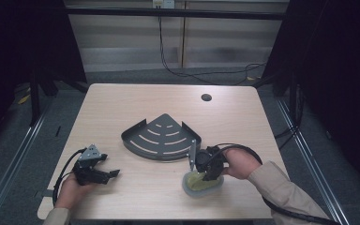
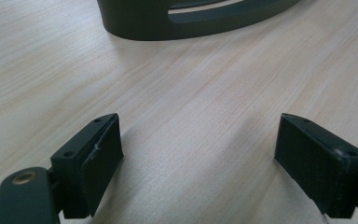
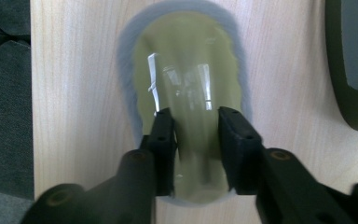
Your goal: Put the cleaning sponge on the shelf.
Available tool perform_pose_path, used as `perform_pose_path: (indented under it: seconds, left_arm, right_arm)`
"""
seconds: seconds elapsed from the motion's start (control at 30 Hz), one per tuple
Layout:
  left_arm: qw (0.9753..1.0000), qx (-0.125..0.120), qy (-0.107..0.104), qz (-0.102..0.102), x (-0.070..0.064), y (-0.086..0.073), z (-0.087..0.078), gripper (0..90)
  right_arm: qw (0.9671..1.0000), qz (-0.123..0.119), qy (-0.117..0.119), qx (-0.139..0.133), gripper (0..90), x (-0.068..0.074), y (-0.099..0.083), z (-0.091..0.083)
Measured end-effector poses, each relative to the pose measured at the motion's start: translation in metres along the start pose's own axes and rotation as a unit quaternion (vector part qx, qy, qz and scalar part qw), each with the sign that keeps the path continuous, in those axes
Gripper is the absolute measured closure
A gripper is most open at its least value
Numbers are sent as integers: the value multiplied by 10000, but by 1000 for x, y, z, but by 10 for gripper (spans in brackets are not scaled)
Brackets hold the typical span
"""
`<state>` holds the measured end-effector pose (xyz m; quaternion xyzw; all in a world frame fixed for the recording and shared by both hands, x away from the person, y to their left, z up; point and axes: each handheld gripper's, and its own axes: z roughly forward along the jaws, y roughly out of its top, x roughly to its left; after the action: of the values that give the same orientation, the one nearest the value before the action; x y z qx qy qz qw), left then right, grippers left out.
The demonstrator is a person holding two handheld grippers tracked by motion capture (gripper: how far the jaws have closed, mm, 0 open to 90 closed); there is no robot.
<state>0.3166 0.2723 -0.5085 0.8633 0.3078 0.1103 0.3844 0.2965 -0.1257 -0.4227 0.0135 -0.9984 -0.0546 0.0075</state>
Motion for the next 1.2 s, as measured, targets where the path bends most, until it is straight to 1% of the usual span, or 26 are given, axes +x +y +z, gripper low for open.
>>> perform_pose_path:
  seconds: [0.07, 0.1, 0.13, 0.2, 0.23, 0.27, 0.33, 0.37, 0.4, 0.5, 0.53, 0.63, 0.67, 0.7, 0.77, 0.8, 0.83, 0.87, 0.9, 0.93, 0.97, 1.0, 1.03, 1.07, 1.13, 1.2]
  left_arm:
    - [10000, 3, -1, 0, 0, 0, 0, 144]
    - [10000, 0, 1, 1, 0, 0, 0, 144]
    - [10000, 1, -3, -5, 0, 0, 0, 144]
    - [10000, 2, 1, 4, 0, 0, 0, 144]
    - [10000, 3, 2, 2, 0, 0, 0, 144]
    - [10000, 3, 2, 2, 0, 0, 0, 144]
    - [10000, -2, 2, 8, 0, 0, 0, 144]
    - [10000, -2, 2, 8, 0, 0, 0, 144]
    - [10000, 6, 4, 6, 0, 0, 0, 144]
    - [10000, -2, -2, 3, 0, 0, 0, 144]
    - [10000, -2, 5, 11, 0, 0, 0, 144]
    - [10000, -2, 4, 10, 0, 0, 0, 144]
    - [10000, -1, 4, 7, 0, 0, 0, 144]
    - [10000, -1, 5, 10, 0, 0, 0, 144]
    - [10000, 16, 26, 18, -1, 0, 0, 144]
    - [10000, 17, 29, 20, -1, 0, 0, 144]
    - [10000, 17, 29, 20, -1, 0, 0, 144]
    - [10000, 7, 30, 2, -1, 0, 0, 144]
    - [10000, 7, 30, 2, -1, 0, 0, 144]
    - [10000, 5, 16, -13, -1, 0, 0, 144]
    - [10000, 5, 16, -13, -1, 0, 0, 144]
    - [10000, 4, 15, -16, -1, 0, 0, 144]
    - [10000, 4, 16, -15, -1, 0, 0, 144]
    - [10000, 4, 16, -15, -1, 0, 0, 144]
    - [10000, -7, 31, -19, -1, 0, 0, 144]
    - [10000, -11, 17, -34, -2, 0, 1, 144]
  right_arm:
    - [10000, 13, 0, -43, 715, -1, 0, -1]
    - [9998, 214, 35, -21, 715, 0, -1, -3]
    - [9998, 210, 43, -45, 716, -2, -1, -4]
    - [9996, 288, 50, -43, 716, -3, -1, -5]
    - [9993, 374, 44, -37, 717, -3, -2, -6]
    - [9993, 374, 44, -37, 717, -3, -2, -6]
    - [9986, 517, 58, -15, 717, -7, -4, -9]
    - [9986, 517, 58, -15, 717, -7, -4, -9]
    - [9981, 602, 91, -18, 716, -8, -6, -11]
    - [9977, 669, 93, 25, 716, -10, -8, -14]
    - [9974, 713, 127, -2, 716, -12, -9, -15]
    - [9972, 740, 128, -9, 716, -13, -10, -18]
    - [9967, 806, 107, 8, 716, -14, -11, -20]
    - [9968, 791, 97, -11, 716, -15, -11, -20]
    - [9964, 840, 99, -20, 716, -15, -11, -21]
    - [9954, 951, 97, -2, 716, -16, -12, -24]
    - [9954, 951, 97, -2, 716, -16, -12, -24]
    - [9947, 1025, 94, -11, 716, -18, -13, -26]
    - [9947, 1025, 94, -11, 716, -18, -13, -26]
    - [9936, 1127, 74, -38, 716, -20, -15, -29]
    - [9936, 1127, 74, -38, 716, -20, -15, -29]
    - [9930, 1178, 64, -39, 716, -22, -16, -30]
    - [9912, 1319, 48, -54, 716, -24, -18, -33]
    - [9912, 1320, 52, -70, 716, -26, -19, -35]
    - [9896, 1439, 57, -61, 716, -28, -20, -38]
    - [9891, 1470, 34, -74, 716, -30, -21, -39]
